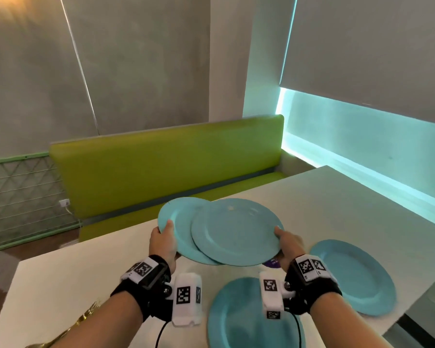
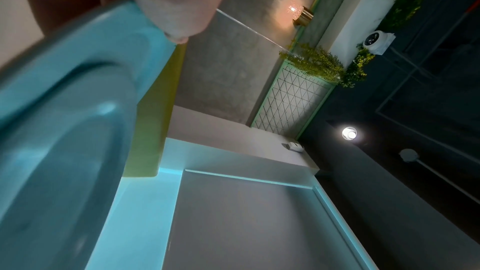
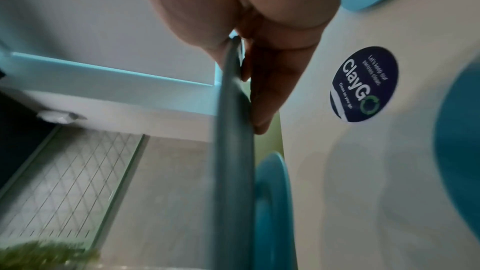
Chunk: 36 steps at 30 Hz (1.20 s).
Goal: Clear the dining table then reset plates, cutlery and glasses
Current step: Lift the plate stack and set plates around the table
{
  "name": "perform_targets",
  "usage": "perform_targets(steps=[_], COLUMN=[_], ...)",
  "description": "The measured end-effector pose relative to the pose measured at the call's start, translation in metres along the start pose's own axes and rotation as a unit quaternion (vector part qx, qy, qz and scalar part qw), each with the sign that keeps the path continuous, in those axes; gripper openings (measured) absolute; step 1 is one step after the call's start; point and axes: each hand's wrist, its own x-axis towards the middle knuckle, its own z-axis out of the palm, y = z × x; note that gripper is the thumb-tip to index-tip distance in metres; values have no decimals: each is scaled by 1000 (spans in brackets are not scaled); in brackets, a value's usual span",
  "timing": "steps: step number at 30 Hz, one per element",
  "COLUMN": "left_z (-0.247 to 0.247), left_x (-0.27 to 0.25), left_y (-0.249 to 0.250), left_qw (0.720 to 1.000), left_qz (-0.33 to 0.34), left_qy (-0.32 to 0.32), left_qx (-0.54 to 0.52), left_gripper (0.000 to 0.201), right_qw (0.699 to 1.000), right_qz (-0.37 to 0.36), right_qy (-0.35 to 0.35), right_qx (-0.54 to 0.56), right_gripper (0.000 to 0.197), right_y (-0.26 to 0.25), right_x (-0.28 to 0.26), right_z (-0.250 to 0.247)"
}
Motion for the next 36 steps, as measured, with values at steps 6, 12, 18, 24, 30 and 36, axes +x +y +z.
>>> perform_targets(steps=[6, 12, 18, 24, 30, 36], left_z=[19, 31, 52, 74, 82, 83], left_x=[45, 79, 100, 111, 114, 114], left_y=[0, -15, -28, -37, -47, -54], left_qw=[996, 989, 985, 987, 988, 988], left_qz=[-4, -26, -44, -51, -59, -68], left_qy=[85, 143, 166, 154, 142, 133], left_qx=[-8, -3, 9, 16, 28, 28], left_gripper=[34, 36, 38, 36, 30, 30], right_qw=[998, 996, 983, 982, 982, 987], right_qz=[13, 30, 51, 64, 24, 24], right_qy=[62, 70, 123, 117, 135, 148], right_qx=[26, 52, 130, 136, 126, 58], right_gripper=[36, 39, 41, 43, 58, 88], right_y=[-38, -43, -39, -30, -15, -18], right_x=[84, 150, 195, 226, 256, 257], right_z=[-19, -42, -48, -49, -65, -70])
